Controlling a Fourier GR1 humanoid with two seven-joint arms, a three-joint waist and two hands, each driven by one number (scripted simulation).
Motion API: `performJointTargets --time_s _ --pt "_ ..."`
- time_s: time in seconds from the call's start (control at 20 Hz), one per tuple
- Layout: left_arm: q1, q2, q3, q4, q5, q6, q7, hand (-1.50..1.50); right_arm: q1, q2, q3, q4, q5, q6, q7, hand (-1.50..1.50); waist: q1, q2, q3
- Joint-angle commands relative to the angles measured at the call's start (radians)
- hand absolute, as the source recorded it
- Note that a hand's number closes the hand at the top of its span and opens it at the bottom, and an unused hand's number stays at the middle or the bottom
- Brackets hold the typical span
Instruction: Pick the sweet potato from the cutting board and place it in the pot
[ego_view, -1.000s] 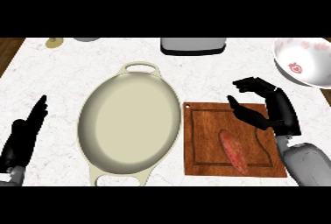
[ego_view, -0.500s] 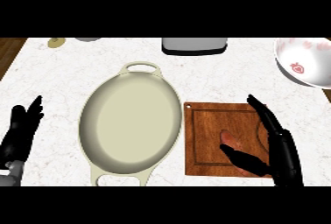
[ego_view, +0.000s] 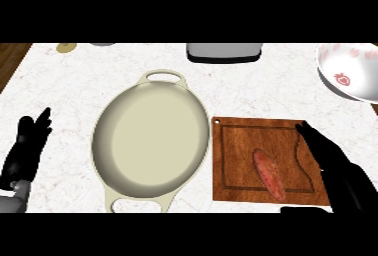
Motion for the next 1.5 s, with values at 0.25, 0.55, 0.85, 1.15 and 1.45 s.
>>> performJointTargets --time_s 0.25,0.55,0.85,1.15,1.45 --pt "-0.050 -0.041 -0.017 0.011 -0.038 0.013 0.027 0.00 -0.077 -0.016 0.065 -0.215 -0.214 0.417 0.441 -1.50 0.018 0.007 0.003" --pt "-0.025 -0.022 0.023 0.005 -0.024 -0.038 0.003 0.00 -0.188 0.096 0.068 -0.071 -0.213 0.450 0.544 -1.50 0.032 0.007 0.005" --pt "-0.009 -0.012 0.052 -0.006 -0.021 -0.080 0.009 0.00 -0.195 0.161 0.087 0.010 -0.170 0.448 0.535 -1.50 0.032 0.007 0.005" --pt "-0.048 -0.046 0.047 -0.040 -0.066 -0.064 0.085 0.00 -0.110 0.170 0.086 0.074 -0.105 0.430 0.429 -1.50 0.022 0.006 0.006" --pt "-0.075 -0.088 0.084 0.029 -0.108 -0.097 0.052 0.00 -0.145 0.244 0.015 0.254 -0.035 0.429 0.265 -1.50 0.023 0.007 0.006"
